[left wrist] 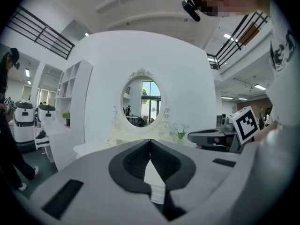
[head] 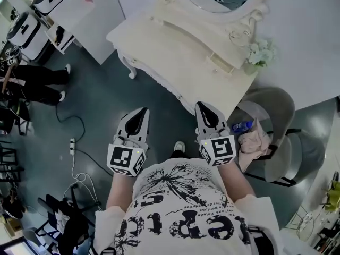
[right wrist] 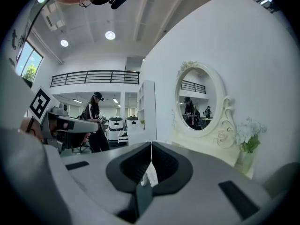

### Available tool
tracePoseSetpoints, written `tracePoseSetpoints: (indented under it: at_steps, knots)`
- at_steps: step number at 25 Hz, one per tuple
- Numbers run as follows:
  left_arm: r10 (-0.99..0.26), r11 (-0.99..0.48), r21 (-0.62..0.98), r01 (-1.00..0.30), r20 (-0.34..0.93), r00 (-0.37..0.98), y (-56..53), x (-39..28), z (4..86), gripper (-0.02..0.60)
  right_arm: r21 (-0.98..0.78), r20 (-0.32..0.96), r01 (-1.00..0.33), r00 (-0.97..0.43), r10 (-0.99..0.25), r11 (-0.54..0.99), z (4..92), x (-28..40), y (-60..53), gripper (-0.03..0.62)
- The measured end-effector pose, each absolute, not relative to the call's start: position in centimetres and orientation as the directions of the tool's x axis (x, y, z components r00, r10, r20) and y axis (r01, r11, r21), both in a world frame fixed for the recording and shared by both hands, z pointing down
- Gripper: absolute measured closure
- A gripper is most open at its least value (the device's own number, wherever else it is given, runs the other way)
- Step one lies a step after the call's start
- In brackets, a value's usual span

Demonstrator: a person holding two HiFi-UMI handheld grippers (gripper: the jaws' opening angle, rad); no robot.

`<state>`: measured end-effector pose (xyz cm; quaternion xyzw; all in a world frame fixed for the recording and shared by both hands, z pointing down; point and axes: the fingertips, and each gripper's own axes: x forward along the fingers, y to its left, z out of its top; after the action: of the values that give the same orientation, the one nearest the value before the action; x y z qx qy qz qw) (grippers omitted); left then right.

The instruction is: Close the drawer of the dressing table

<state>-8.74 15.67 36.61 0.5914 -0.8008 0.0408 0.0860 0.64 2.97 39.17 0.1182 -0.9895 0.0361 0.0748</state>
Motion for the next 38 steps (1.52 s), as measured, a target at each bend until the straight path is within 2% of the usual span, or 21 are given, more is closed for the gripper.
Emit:
tracePoseSetpoints:
  at_steps: [12,19,27,31,38]
  knots:
    - [-0.972,0.154,0.046,-0.987,0.188,-0.142,2.9,-14.1,36.8,0.563,-0.070,0.184,-0.408,-0.902,-0.390,0.910,40.3,-2.2,-8.4,0.577]
    - [-0.974,-0.104,0.063,-0.993,0.197,0.114,-7.0,-16.8,37.9,0.563,-0.074,0.222,-0.634,-0.763,-0.607,0.770,41.8,-2.3,-15.2,0.577]
    - [-0.896,-0.385,0.084,-0.919,0.206,0.394,-17.4,-20.8,38.3,0.563,-0.079,0.297,-0.840,-0.534,-0.792,0.537,43.7,-3.4,-20.7,0.577]
    - [-0.849,-0.462,0.108,-0.880,0.232,0.475,-20.1,-22.2,40.0,0.563,-0.086,0.374,-0.897,-0.433,-0.820,0.435,46.5,-4.1,-21.6,0.577]
    - [-0.790,-0.545,0.164,-0.822,0.227,0.569,-22.5,-22.8,44.1,0.563,-0.032,0.506,-0.908,-0.375,-0.777,0.417,52.8,-5.9,-22.5,0.577]
